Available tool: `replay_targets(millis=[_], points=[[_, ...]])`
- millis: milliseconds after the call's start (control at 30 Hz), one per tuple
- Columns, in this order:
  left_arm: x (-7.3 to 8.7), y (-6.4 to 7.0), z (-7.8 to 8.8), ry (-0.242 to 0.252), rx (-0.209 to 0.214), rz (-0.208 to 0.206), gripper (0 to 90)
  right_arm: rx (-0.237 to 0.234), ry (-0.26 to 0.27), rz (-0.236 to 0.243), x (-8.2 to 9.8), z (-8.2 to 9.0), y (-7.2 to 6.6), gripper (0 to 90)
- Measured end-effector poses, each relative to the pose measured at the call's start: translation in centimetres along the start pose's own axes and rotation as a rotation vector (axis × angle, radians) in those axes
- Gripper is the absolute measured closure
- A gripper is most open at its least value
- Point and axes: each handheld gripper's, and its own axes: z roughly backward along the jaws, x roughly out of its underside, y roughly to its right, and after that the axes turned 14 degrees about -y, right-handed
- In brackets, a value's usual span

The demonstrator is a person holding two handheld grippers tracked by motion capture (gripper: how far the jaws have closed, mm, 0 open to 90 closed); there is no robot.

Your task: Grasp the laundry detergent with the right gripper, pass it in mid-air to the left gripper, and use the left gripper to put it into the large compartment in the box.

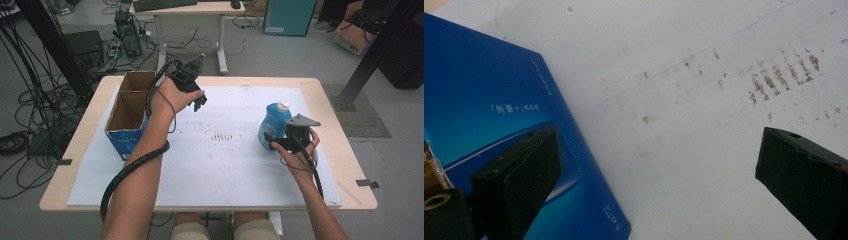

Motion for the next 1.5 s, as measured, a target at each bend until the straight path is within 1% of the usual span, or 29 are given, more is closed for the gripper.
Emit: replay_targets(millis=[133,200,233,333,433,567,600,633,667,800,933,1033,1100,1167,1500], points=[[0.01,-0.06,-0.07,-0.001,0.002,0.001,5.0,0.000,-0.004,-0.017,0.04,0.00,-0.24,1.6],[0.02,-0.12,-0.06,-0.006,0.000,-0.003,5.0,-0.003,0.002,-0.008,0.04,-0.05,-0.26,1.6],[0.03,-0.11,-0.07,-0.001,0.001,0.002,5.0,-0.003,0.002,-0.008,0.04,-0.05,-0.26,1.6],[0.05,-0.17,0.01,-0.005,-0.001,-0.001,5.0,-0.005,0.009,-0.009,0.04,-0.03,-0.35,1.6],[0.07,-0.13,0.08,0.002,0.002,0.005,5.0,-0.008,0.011,-0.006,0.04,-0.04,-0.34,1.6],[0.09,-0.11,0.15,0.004,0.003,0.004,5.0,-0.008,0.014,0.003,0.01,0.00,-0.37,1.8],[0.10,-0.08,0.16,0.003,0.002,0.005,5.0,-0.012,0.012,-0.007,0.02,0.03,-0.43,1.8],[0.11,-0.06,0.16,0.003,0.001,0.006,5.0,-0.009,0.016,-0.002,0.01,0.03,-0.39,1.8],[0.11,-0.06,0.15,0.003,0.001,0.006,5.0,-0.014,0.012,-0.016,0.03,0.06,-0.47,1.7],[0.12,-0.07,0.13,0.003,0.001,0.006,5.0,-0.011,0.019,-0.008,0.04,0.01,-0.43,1.9],[0.13,-0.06,0.19,0.003,0.002,0.007,5.1,-0.020,0.017,-0.015,0.07,-0.02,-0.50,2.7],[0.12,-0.05,0.24,0.001,-0.004,0.007,5.1,-0.017,0.021,-0.004,0.05,-0.02,-0.43,2.7],[0.12,-0.06,0.28,0.000,-0.005,0.003,5.1,-0.021,0.022,-0.012,0.03,0.00,-0.45,2.7],[0.12,-0.05,0.31,0.004,-0.003,0.004,5.1,-0.020,0.021,-0.006,0.03,-0.01,-0.39,2.7],[0.09,-0.11,0.38,0.002,0.002,0.000,5.1,-0.021,0.023,-0.008,0.03,-0.15,-0.46,2.3]])
